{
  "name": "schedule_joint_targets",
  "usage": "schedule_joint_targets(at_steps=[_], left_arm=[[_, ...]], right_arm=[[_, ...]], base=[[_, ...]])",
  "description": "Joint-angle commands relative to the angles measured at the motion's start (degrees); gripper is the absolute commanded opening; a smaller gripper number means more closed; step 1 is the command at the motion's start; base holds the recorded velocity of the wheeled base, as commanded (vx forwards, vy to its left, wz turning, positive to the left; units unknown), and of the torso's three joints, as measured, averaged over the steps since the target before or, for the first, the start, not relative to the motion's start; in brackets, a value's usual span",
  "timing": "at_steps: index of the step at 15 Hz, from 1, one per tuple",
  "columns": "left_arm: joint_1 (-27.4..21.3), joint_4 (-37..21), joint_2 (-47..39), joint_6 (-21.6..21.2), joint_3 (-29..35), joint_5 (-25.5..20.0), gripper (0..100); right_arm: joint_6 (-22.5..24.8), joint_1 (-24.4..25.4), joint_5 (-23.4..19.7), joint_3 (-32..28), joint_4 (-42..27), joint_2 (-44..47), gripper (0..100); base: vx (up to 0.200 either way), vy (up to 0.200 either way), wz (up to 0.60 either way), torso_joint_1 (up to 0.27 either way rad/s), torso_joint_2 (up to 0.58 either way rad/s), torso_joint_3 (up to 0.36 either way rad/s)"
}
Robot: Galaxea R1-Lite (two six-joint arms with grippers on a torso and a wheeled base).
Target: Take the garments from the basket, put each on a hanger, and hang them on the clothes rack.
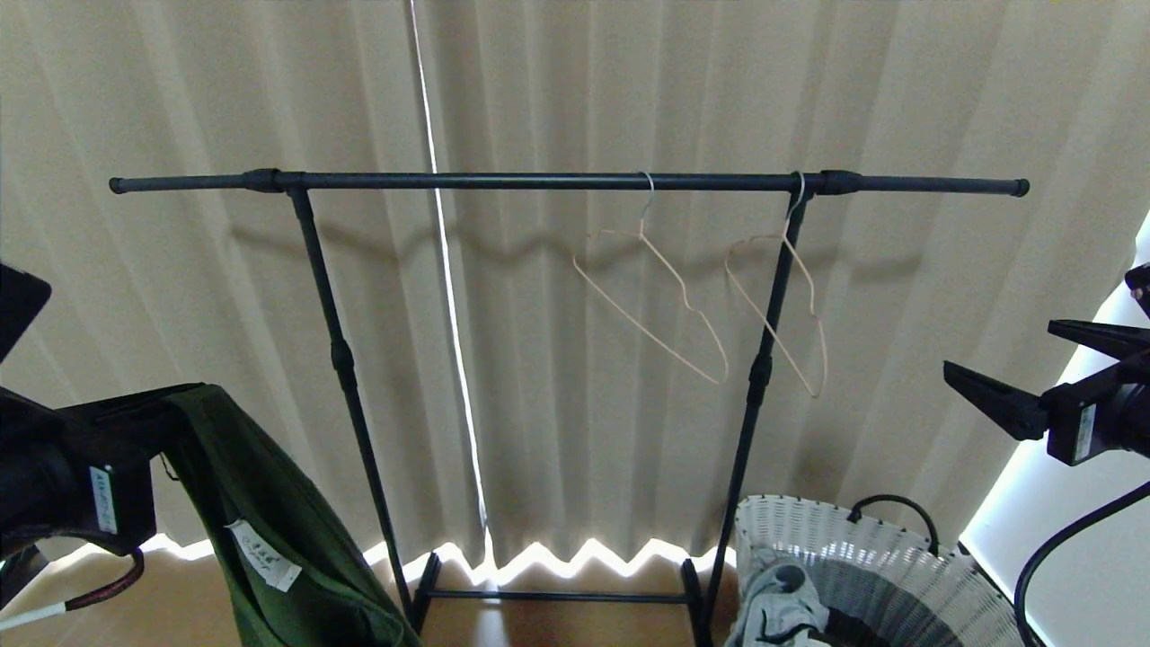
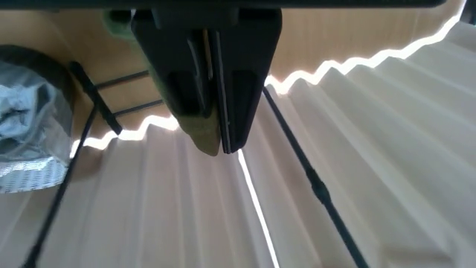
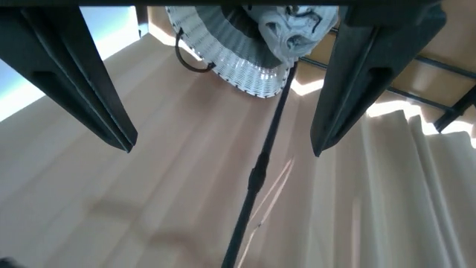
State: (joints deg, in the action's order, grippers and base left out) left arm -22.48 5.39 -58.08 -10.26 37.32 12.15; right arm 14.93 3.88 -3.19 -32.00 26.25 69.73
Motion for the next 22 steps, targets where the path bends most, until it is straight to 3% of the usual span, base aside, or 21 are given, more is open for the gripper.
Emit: schedule_joint_targets(at_steps=[1, 8, 10, 11, 14, 16, 17, 20, 22], left_arm=[[0.0, 0.1, -0.2, 0.0, 0.1, 0.0, 0], [0.1, 0.1, -0.2, -0.1, -1.0, 0.0, 0], [0.1, 0.6, -0.2, -0.1, -1.8, 0.0, 0], [0.1, 2.8, 0.2, 0.2, -4.1, 0.0, 0], [0.2, 10.6, 1.3, 0.9, -9.5, -0.1, 0], [0.2, 11.6, 1.2, 0.9, -9.8, -0.1, 0], [0.2, 11.6, 1.5, 0.9, -10.0, -0.1, 0], [0.2, 11.7, 1.7, 0.5, -9.5, -0.1, 0], [0.2, 11.6, 1.7, 0.2, -9.5, -0.1, 0]], right_arm=[[0.0, 0.1, -0.5, -0.2, 0.0, 0.1, 100], [-0.7, 0.1, -3.6, -1.5, -0.1, 1.5, 100], [-3.6, 0.3, -3.6, -4.1, -0.8, 3.8, 100], [-9.7, 1.5, -3.2, -7.6, -1.5, 7.8, 100], [-11.2, 2.6, -3.0, -13.9, -11.0, 10.4, 100], [-11.4, 3.9, -2.7, -18.6, -17.5, 11.1, 100], [-11.9, 4.4, 0.6, -21.5, -21.9, 13.1, 100], [-16.3, 9.1, 11.5, -23.6, -22.4, 18.9, 100], [-18.8, 10.6, 13.0, -25.2, -22.4, 22.0, 100]], base=[[0.2, 0.0, 0.0, 0.002, 0.0, 0.002], [0.171, 0.0, 0.0, 0.001, 0.0, 0.002], [0.0, 0.0, 0.0, 0.0, 0.0, 0.0], [0.0, 0.0, 0.0, 0.0, 0.0, 0.0], [0.0, 0.0, 0.0, 0.0, 0.0, 0.0], [0.0, 0.0, 0.0, 0.0, 0.0, 0.0], [0.0, 0.0, 0.0, 0.0, 0.0, 0.0], [0.0, 0.0, 0.0, 0.0, 0.0, 0.0], [0.0, 0.0, 0.0, 0.0, 0.0, 0.0]])
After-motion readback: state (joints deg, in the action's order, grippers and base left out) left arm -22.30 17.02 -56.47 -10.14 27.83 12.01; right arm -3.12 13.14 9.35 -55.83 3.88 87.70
